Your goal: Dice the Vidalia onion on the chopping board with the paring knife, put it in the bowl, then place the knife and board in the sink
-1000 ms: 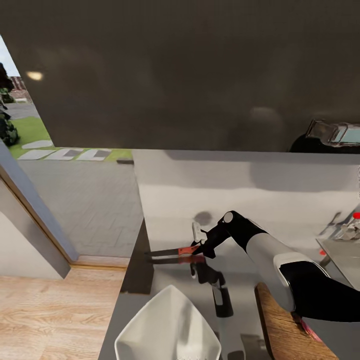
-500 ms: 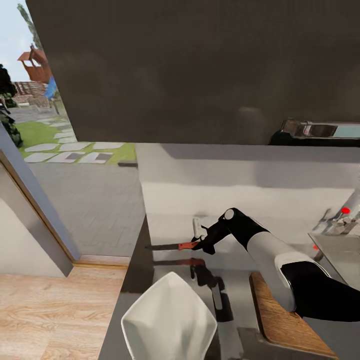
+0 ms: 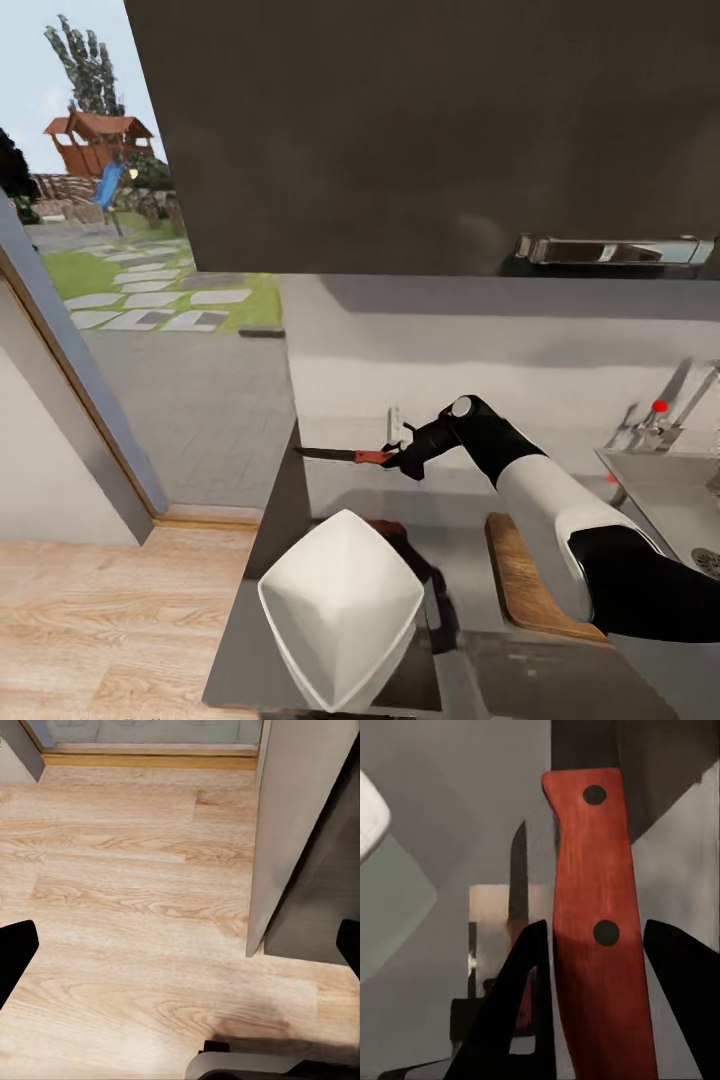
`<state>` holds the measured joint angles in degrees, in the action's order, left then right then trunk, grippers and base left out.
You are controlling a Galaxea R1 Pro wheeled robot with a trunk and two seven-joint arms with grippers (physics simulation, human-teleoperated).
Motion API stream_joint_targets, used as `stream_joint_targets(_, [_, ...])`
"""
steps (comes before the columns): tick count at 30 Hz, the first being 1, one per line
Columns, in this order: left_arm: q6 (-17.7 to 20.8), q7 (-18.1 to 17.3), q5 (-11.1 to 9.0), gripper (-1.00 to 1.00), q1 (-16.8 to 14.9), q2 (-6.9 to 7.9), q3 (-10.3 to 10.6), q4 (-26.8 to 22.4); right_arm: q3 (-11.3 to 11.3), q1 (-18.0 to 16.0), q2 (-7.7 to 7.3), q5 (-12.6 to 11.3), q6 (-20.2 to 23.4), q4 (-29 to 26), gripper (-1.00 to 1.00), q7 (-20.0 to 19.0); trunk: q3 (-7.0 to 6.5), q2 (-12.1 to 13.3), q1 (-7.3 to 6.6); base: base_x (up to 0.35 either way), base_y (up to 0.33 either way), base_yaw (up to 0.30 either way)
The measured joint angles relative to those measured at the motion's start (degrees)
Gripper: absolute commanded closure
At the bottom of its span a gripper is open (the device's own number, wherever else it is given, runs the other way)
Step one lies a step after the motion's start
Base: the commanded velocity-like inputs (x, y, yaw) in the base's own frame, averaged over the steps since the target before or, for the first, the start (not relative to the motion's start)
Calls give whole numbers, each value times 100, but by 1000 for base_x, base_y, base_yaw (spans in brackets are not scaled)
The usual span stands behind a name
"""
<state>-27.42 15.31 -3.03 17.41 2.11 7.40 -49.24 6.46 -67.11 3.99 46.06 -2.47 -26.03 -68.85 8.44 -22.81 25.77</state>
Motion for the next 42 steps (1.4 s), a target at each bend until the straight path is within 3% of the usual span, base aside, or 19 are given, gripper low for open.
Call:
stream_joint_targets(3, [0, 0, 0, -100, 0, 0, 0, 0, -85, 0, -4, -3, 35, -135, 100, 305, -26, 0, 0, -206, 0, 0])
stream_joint_targets(5, [0, 0, 0, -100, 0, 0, 0, 2, -304, 0, -10, 2, 109, -171, 100, 564, -42, 0, 0, -207, 0, 0])
stream_joint_targets(6, [0, 0, 0, -100, 0, 0, 0, 4, -560, 0, -15, 7, 159, -186, 100, 783, -51, 0, 0, -207, 0, 0])
stream_joint_targets(10, [0, 0, 0, -100, 0, 0, -1, 7, -911, 0, -137, 7, 223, -259, 100, 909, -86, 0, 0, -207, 0, 0])
stream_joint_targets(15, [0, 0, 0, -100, 0, 0, -1, 15, -1162, 1, -256, 1, 239, -354, 100, 949, -131, 0, 0, -207, 0, 0])
stream_joint_targets(22, [0, 0, 0, -100, 0, 0, -1, 11, -1193, 1, -289, 2, 248, -361, 100, 1120, -196, 1, 0, -205, 0, 0])
stream_joint_targets(27, [0, 0, 0, -100, 0, 0, 0, 15, -1206, 13, -384, 13, 239, -332, 100, 1667, -242, 1, -1, -160, 0, 0])
stream_joint_targets(36, [0, 0, 1, -100, -1, 0, 1, 31, -1208, 45, -428, 3, 238, -296, 100, 2562, -319, 1, -1, -137, -81, -124])
stream_joint_targets(40, [0, 0, 5, -100, -1, -18, 2, 26, -1248, 52, -441, -4, 238, -289, 100, 2686, -345, 1, -1, -135, -173, -240])
stream_joint_targets(42, [0, 0, 9, -100, -1, -83, 2, 32, -1372, 77, -451, -8, 234, -276, 100, 2709, -358, 1, -1, -136, -176, -244])
